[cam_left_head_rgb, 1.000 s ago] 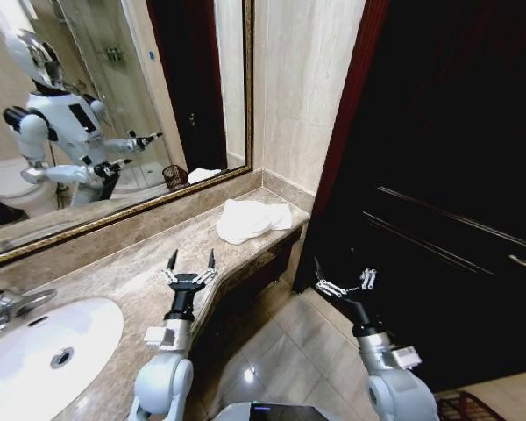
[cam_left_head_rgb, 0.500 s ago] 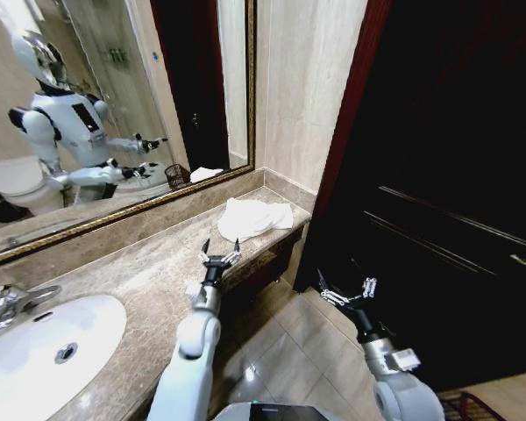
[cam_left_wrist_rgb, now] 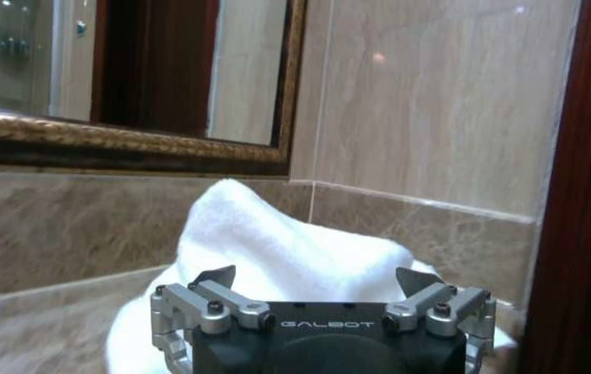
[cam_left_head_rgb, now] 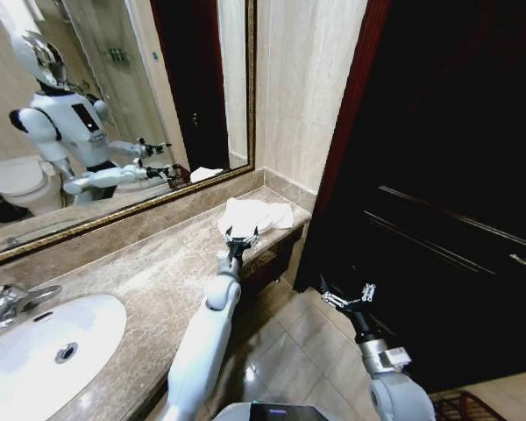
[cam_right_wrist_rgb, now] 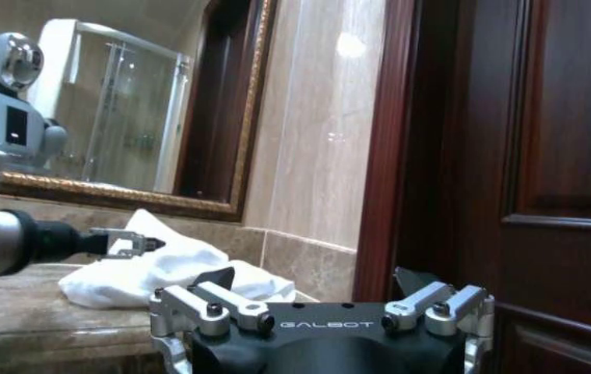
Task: Discard the used towel into the hamper.
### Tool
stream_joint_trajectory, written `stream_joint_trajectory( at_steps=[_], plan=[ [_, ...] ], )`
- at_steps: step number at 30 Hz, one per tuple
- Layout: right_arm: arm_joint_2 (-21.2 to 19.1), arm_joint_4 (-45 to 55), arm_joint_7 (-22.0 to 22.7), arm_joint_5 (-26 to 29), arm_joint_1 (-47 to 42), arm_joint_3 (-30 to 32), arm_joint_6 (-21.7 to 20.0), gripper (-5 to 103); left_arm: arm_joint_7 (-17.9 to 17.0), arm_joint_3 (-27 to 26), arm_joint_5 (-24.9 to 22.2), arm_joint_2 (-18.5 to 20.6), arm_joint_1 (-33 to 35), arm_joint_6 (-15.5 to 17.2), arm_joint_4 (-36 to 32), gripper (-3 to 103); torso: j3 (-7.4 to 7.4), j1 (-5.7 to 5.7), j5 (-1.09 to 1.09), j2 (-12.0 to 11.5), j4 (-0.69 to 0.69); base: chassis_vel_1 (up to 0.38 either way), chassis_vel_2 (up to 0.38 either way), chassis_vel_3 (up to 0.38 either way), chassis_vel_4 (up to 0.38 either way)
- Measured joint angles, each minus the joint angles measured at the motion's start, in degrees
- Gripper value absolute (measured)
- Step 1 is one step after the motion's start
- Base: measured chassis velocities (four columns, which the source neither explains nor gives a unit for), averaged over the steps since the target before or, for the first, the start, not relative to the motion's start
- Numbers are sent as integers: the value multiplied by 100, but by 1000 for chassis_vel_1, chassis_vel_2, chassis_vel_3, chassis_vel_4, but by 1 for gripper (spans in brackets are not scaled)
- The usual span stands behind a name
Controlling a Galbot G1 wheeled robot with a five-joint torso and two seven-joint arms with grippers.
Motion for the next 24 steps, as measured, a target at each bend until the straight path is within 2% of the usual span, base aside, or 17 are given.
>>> stream_joint_trajectory(
  at_steps=[2,4,5,10,13,14,18,20,23,24],
  plan=[
    [11,-56,16,9,31,23,-1,100,-160,200,-77,59,-433,22,481,100,0,0,0,0,0,0,0,0,0],
    [19,-71,17,9,42,26,0,100,-191,251,-99,73,-533,23,601,100,0,0,1,0,-1,0,0,0,0],
    [47,-106,19,10,60,33,0,100,-267,410,-209,116,-803,30,957,100,0,0,-1,0,0,0,0,0,0],
    [102,-143,19,3,66,38,25,100,-422,636,-454,159,-1252,39,1526,103,0,0,1,0,0,0,0,0,0],
    [151,-155,19,-2,41,50,77,100,-441,719,-725,165,-1552,-128,1985,92,0,0,0,0,-1,0,0,0,0],
    [151,-155,19,-2,41,50,77,100,-441,719,-725,165,-1552,-128,1985,92,0,0,0,0,-1,0,0,0,0],
    [168,-154,18,-2,37,58,88,100,-362,739,-840,271,-1522,-167,1942,75,0,-1,0,0,0,0,0,0,0],
    [173,-152,18,-2,40,56,88,100,-344,741,-853,290,-1506,-170,1921,75,0,-1,0,0,1,0,0,0,0],
    [192,-141,14,-8,48,30,88,100,-283,742,-935,370,-1417,-198,1814,63,-1,-1,0,0,1,0,0,0,0],
    [192,-138,12,-9,48,25,88,100,-265,742,-942,383,-1398,-207,1792,63,-1,-1,0,0,0,0,0,0,0]
  ],
)
